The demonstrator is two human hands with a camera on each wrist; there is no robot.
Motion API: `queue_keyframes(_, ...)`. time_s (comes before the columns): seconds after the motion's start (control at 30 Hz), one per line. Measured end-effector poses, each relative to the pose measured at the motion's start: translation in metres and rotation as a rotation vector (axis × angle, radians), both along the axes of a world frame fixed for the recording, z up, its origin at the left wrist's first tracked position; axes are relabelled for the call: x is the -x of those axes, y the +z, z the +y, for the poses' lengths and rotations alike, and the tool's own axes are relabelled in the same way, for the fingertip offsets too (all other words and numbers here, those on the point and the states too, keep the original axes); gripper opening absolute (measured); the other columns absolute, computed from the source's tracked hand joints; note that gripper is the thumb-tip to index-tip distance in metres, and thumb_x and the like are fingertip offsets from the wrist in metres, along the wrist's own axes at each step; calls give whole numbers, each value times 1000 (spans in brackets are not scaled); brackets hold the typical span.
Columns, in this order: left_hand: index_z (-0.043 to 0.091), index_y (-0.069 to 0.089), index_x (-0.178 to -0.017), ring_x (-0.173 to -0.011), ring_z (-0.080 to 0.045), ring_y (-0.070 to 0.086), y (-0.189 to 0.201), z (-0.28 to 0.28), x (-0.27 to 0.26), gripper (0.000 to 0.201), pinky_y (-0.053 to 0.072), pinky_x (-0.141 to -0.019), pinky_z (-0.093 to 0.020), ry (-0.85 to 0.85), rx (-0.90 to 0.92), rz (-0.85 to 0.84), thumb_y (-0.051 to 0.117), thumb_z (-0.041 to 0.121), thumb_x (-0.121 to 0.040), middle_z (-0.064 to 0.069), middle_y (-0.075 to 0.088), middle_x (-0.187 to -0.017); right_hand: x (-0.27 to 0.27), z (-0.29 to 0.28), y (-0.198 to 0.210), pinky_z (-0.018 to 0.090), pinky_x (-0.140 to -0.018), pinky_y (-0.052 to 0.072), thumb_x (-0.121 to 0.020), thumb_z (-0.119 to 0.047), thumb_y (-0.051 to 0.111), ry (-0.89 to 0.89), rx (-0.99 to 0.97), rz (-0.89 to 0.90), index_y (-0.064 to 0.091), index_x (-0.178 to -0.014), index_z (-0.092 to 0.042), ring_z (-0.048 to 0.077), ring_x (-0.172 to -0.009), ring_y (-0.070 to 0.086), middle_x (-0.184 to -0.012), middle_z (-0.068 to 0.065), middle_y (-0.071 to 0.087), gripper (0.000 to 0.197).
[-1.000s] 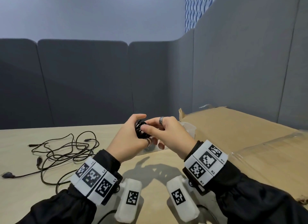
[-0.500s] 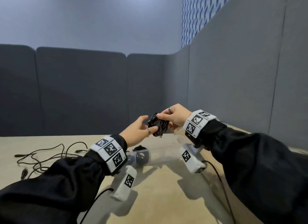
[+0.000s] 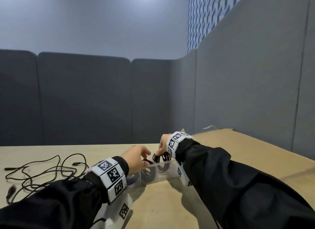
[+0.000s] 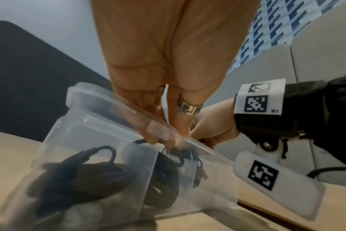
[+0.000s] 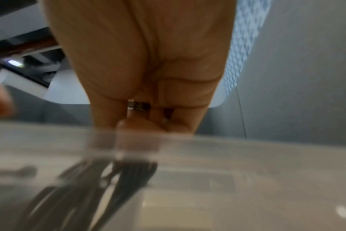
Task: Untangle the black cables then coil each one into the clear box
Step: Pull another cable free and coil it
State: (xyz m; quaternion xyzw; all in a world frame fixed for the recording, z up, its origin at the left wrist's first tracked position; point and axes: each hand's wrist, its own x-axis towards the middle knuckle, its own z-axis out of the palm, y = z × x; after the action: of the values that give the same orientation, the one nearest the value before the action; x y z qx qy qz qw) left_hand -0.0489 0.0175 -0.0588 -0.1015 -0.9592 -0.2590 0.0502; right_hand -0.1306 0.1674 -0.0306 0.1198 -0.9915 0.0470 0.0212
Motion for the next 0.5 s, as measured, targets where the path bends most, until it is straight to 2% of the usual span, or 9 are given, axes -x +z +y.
queue_keyframes(0.07,20,45,-135,-111,-15,53,1,2,1,43,41,-96,-24,-6,111,-23,55,18,-93,1,48,-135,1,-9,-3,34,-81,54,-75,-50,72,48,-85,21,70,-97,-12,25,-85,67,-95,7,72,45)
queue_keyframes(0.13,18,45,-137,-121,-18,50,2,7,0,40,37,-100,-26,-46,166,-66,45,14,-97,-2,49,-138,2,-17,-7,35,-80,55,-76,-47,72,73,-157,10,70,-95,-10,25,-81,67,-93,7,73,41)
queue_keyframes(0.2,19,56,-129,-116,-20,54,2,11,-1,41,39,-96,-26,-90,212,-89,38,4,-96,-4,59,-128,0,-18,-6,37,-84,55,-82,-44,67,86,-191,-17,70,-99,-10,25,-84,67,-95,6,73,38)
queue_keyframes(0.27,19,62,-123,-108,-20,56,3,13,-2,47,41,-90,-26,-104,239,-95,34,-3,-92,-4,63,-121,-2,-11,-2,30,-80,54,-91,-36,57,107,-168,-65,67,-112,-9,22,-77,63,-94,4,69,35)
queue_keyframes(0.33,21,63,-121,-100,-17,55,4,13,-2,49,40,-85,-23,-113,249,-95,33,-4,-91,-3,64,-118,-5,-5,1,13,-58,47,-96,-21,52,127,-123,-117,62,-122,-5,14,-60,53,-101,11,67,32)
queue_keyframes(0.37,22,63,-120,-97,-15,53,4,12,-2,50,40,-84,-22,-116,244,-96,32,-4,-91,-2,64,-118,-4,-3,0,8,-48,41,-96,-15,52,135,-104,-125,60,-123,-3,10,-56,49,-103,12,67,31)
queue_keyframes(0.4,23,63,-120,-96,-14,52,4,11,-2,50,40,-84,-22,-120,239,-100,31,-4,-92,-2,64,-118,-3,-1,-3,7,-46,40,-94,-13,54,135,-76,-117,61,-122,-3,9,-57,50,-104,11,67,30)
queue_keyframes(0.43,23,63,-120,-95,-13,52,4,11,-2,50,40,-83,-21,-122,235,-101,31,-3,-92,-1,64,-118,-1,0,-7,9,-52,43,-93,-12,57,121,-38,-95,64,-119,-6,11,-62,55,-107,9,69,28)
queue_keyframes(0.5,24,63,-120,-96,-13,52,4,10,-3,51,40,-84,-21,-123,228,-105,30,-3,-92,0,64,-118,4,3,-15,18,-65,47,-89,-14,63,88,52,-52,68,-110,-8,15,-73,61,-111,8,69,23)
